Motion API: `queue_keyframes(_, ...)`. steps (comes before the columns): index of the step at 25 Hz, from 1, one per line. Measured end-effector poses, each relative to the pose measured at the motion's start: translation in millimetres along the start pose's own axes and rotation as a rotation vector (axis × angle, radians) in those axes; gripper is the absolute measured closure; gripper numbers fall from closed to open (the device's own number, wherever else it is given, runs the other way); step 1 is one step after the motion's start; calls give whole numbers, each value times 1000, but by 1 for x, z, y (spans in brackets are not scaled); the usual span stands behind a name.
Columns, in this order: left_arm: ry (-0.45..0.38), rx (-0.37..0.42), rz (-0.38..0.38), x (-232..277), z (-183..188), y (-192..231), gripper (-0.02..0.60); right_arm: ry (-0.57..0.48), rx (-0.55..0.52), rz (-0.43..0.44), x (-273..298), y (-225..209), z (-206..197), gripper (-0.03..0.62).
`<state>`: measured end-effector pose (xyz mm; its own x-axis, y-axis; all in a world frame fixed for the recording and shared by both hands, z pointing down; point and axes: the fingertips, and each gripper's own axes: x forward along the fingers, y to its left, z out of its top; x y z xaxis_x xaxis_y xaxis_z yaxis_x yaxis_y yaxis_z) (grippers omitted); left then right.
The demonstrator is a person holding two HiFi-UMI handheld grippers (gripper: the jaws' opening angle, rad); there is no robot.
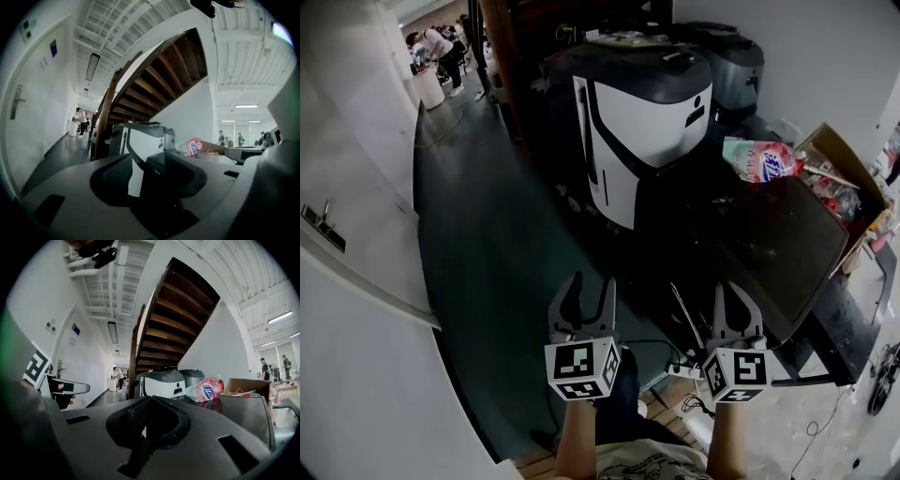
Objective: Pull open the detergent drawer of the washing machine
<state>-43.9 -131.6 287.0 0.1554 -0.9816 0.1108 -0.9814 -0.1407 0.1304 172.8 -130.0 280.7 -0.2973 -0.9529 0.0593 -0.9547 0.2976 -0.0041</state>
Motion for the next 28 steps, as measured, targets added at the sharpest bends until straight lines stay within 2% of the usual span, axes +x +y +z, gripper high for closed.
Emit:
queue_keyframes(6,32,-115,-80,44,-12,7,370,19,6,-21,28,-3,-6,580)
queue_keyframes(15,119,-292,-239,129,-48,7,357,61,12,-78,78,-15,-27,580)
queue_keyframes(20,146,-429,-316,172,-66,9,356,78,13,-105,104,-21,-39,580)
queue_keyframes(28,222,-690,-423,225,-111,2,350,109,26,-125,135,-21,-67,580)
